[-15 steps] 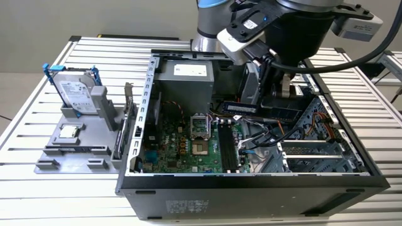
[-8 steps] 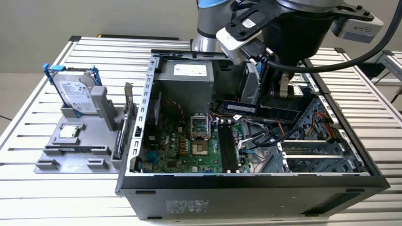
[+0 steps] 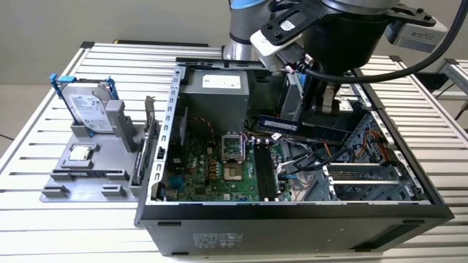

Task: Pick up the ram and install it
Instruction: 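Insert the ram into the slot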

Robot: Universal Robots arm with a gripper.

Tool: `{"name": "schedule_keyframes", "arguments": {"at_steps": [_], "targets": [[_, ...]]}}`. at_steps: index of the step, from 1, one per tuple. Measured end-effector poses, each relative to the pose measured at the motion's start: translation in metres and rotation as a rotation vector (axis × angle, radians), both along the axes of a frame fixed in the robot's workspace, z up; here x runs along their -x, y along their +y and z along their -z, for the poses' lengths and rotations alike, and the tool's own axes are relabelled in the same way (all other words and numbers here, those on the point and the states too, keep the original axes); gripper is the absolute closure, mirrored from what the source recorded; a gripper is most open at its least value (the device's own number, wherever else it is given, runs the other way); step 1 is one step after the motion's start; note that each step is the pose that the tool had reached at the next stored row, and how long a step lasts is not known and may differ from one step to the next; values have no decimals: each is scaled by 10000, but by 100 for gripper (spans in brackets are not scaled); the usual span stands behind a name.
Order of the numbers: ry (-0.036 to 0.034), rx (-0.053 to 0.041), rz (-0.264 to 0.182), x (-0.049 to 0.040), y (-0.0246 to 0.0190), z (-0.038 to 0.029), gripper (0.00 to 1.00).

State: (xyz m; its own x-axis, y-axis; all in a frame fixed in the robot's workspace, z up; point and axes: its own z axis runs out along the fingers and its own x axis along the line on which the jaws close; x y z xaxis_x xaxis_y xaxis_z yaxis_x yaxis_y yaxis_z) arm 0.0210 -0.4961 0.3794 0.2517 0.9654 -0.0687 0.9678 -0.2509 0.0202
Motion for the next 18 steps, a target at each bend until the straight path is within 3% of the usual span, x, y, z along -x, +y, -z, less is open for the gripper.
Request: {"name": "schedule_keyframes", "arguments": {"at_steps": [18], "targets": [[0, 0, 1068, 0, 0, 6, 100]]}}
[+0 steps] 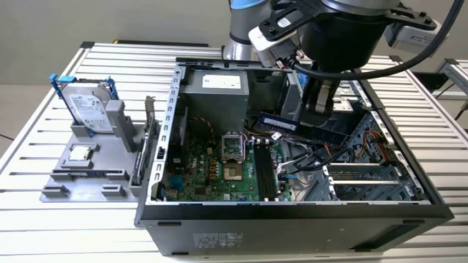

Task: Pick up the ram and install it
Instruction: 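Insert the ram into the slot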

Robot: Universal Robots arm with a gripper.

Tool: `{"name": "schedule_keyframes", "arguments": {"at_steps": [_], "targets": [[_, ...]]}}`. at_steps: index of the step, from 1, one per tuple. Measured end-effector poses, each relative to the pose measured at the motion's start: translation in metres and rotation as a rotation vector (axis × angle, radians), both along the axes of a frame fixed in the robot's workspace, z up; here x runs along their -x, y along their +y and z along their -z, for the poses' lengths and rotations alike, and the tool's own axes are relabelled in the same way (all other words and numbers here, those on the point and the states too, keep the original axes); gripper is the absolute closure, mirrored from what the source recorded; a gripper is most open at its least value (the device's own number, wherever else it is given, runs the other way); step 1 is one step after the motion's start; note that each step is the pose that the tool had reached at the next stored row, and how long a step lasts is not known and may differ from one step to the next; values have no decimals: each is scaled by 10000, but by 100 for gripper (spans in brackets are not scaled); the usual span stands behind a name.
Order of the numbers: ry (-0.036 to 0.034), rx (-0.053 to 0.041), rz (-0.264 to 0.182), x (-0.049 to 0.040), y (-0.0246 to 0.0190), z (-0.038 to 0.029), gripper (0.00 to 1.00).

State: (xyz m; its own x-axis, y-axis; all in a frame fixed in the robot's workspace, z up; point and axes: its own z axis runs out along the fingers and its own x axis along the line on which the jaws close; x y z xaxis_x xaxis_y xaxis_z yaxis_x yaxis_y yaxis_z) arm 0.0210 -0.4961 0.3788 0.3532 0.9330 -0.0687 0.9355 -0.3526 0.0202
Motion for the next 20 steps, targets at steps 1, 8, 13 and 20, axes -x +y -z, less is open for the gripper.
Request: {"name": "schedule_keyframes", "arguments": {"at_steps": [1, 8, 13, 20], "targets": [[0, 1, 61, 0, 0, 1, 100], [0, 0, 438, 0, 0, 14, 100], [0, 0, 862, 0, 0, 23, 100], [0, 0, 1462, 0, 0, 32, 100]]}}
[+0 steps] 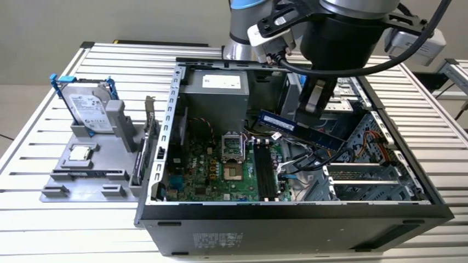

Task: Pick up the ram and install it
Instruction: 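Insert the ram into the slot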

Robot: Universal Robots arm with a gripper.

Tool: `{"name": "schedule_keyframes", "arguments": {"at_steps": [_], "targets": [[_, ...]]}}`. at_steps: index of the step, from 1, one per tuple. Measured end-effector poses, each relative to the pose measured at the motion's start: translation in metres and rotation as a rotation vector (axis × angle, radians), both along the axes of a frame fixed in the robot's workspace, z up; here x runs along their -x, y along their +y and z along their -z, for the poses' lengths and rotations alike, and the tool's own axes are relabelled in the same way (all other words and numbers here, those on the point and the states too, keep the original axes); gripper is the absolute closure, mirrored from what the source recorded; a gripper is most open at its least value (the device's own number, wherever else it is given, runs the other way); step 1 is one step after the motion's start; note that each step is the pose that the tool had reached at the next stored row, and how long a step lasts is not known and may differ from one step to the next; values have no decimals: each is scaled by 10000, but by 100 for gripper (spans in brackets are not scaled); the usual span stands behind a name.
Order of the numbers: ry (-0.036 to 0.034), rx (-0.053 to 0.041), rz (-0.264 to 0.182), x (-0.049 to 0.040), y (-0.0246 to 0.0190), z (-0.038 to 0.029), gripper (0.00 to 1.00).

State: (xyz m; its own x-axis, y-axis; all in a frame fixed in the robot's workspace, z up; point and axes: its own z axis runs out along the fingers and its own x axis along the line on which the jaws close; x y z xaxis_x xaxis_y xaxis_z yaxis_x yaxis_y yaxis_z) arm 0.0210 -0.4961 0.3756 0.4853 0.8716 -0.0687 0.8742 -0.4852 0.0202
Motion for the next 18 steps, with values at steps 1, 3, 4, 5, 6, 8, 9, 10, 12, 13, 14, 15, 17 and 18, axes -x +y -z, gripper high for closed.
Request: {"name": "schedule_keyframes", "arguments": {"at_steps": [1, 3, 4, 5, 6, 8, 9, 10, 12, 13, 14, 15, 17, 18], "targets": [[0, 0, 91, 0, 0, 1, 100], [0, -1, 276, 0, 0, 3, 100], [0, -1, 371, 0, 0, 3, 100], [0, -1, 470, 0, 0, 4, 100], [0, 0, 567, 0, 0, 3, 100], [0, 0, 776, -1, 0, 4, 100], [0, -1, 883, -1, 0, 5, 100], [0, -1, 1002, -1, 0, 5, 100], [-1, -1, 1224, -2, 0, 6, 100], [0, -1, 1335, -2, 0, 6, 100], [0, -1, 1458, -2, 0, 7, 100], [0, -1, 1568, -2, 0, 7, 100], [0, -1, 1794, -2, 0, 7, 100], [0, -1, 1919, -2, 0, 7, 100]]}}
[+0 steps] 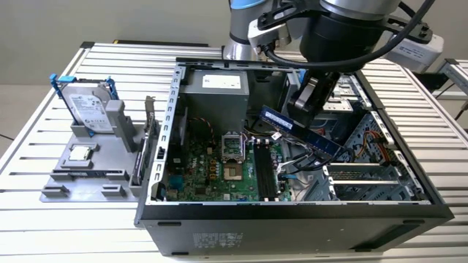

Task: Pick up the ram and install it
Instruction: 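Insert the ram into the slot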

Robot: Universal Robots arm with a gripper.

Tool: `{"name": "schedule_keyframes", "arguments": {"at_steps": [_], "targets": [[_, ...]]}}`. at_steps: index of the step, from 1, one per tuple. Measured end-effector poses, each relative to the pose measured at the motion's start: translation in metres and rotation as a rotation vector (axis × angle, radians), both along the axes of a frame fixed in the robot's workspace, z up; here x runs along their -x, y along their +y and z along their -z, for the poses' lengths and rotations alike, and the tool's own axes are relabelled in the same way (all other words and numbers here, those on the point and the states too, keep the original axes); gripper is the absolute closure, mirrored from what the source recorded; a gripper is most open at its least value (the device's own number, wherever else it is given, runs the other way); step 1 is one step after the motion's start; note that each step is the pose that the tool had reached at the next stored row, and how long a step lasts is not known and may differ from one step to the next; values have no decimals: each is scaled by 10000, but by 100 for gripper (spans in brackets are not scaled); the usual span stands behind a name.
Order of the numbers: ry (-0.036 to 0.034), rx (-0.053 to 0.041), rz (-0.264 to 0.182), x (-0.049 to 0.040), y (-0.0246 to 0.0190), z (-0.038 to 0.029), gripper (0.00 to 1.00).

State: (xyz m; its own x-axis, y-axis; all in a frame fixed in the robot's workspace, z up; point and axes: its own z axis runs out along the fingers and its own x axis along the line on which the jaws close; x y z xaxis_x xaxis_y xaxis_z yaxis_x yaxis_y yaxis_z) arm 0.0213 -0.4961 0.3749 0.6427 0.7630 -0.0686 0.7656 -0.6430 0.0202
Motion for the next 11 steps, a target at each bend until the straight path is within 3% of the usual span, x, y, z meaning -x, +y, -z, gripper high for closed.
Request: {"name": "schedule_keyframes", "arguments": {"at_steps": [11], "targets": [[0, 0, 1278, -1, 0, 2, 100]]}}
